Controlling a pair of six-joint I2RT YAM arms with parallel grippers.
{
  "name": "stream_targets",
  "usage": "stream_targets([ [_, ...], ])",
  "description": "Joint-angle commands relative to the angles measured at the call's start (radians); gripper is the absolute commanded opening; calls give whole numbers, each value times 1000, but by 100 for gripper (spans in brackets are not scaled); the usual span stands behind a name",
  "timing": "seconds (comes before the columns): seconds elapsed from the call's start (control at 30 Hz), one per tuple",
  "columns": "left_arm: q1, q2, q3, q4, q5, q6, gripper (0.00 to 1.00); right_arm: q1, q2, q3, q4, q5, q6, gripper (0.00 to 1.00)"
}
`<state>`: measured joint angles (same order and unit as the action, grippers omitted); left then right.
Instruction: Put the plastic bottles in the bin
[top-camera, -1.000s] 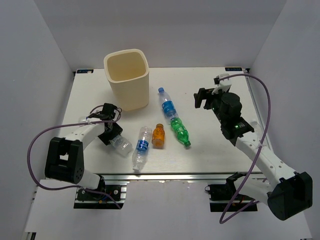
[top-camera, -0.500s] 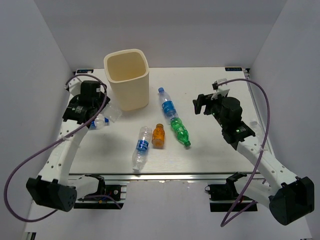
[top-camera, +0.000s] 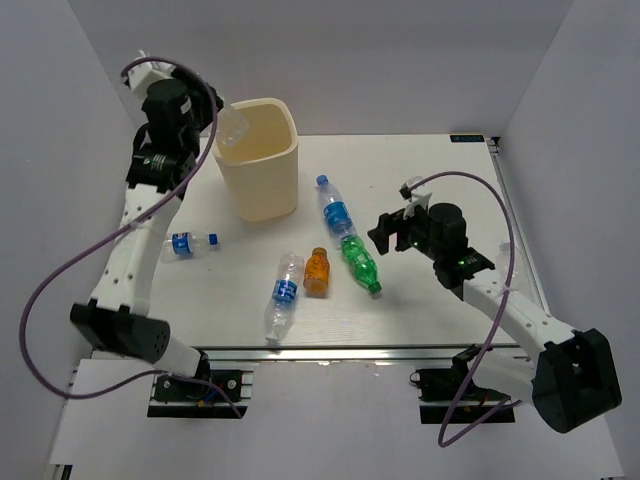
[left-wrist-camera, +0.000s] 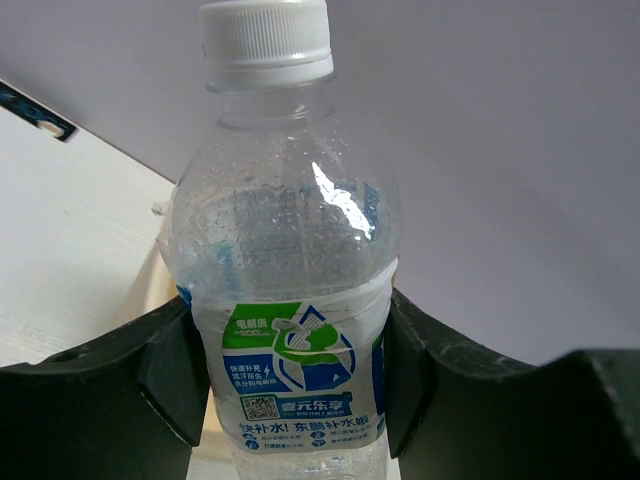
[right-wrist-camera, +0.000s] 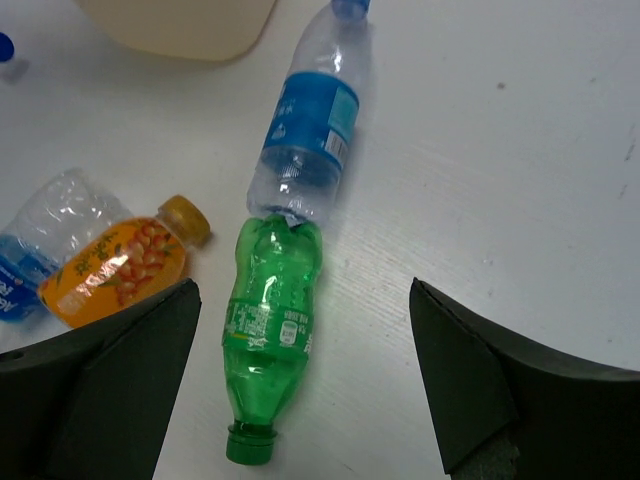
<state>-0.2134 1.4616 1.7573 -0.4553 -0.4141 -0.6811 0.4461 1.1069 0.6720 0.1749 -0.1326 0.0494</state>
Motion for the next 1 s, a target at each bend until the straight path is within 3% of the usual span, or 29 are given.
stream_targets([
  [0.0,-6,120,56,75,153,98,45,11,57,-15,25,-62,13,90],
  [0.1,-6,215,144,40,146,121,60,39,135,-8,20,-39,17,89],
  [0.13,-6,241,180,20,144,132,76,54,171,-6,23,-39,15,89],
  [0.2,-6,301,262,-22,155,155,94,69,203,6,38,-42,12,89],
  [0.23,-6,313,284,-31,167,158,98,83,235,11,40,-38,12,89],
  [0.37,-6,332,340,-62,163,170,98,118,324,54,17,-10,23,88],
  [0.47,-6,287,289,-72,158,178,98,151,370,55,32,33,35,88],
  [0.63,-6,59,23,-48,115,154,98,164,444,75,43,99,41,87],
  [0.67,-6,13,-107,-21,104,122,98,164,458,84,41,103,26,85],
  [0.8,-18,-246,-486,117,138,19,98,169,476,87,23,108,13,68],
  [0.87,-20,-351,-580,151,113,-50,98,177,424,71,29,108,13,52],
  [0.97,-20,-415,-686,239,161,-87,98,178,322,60,-12,91,6,40],
])
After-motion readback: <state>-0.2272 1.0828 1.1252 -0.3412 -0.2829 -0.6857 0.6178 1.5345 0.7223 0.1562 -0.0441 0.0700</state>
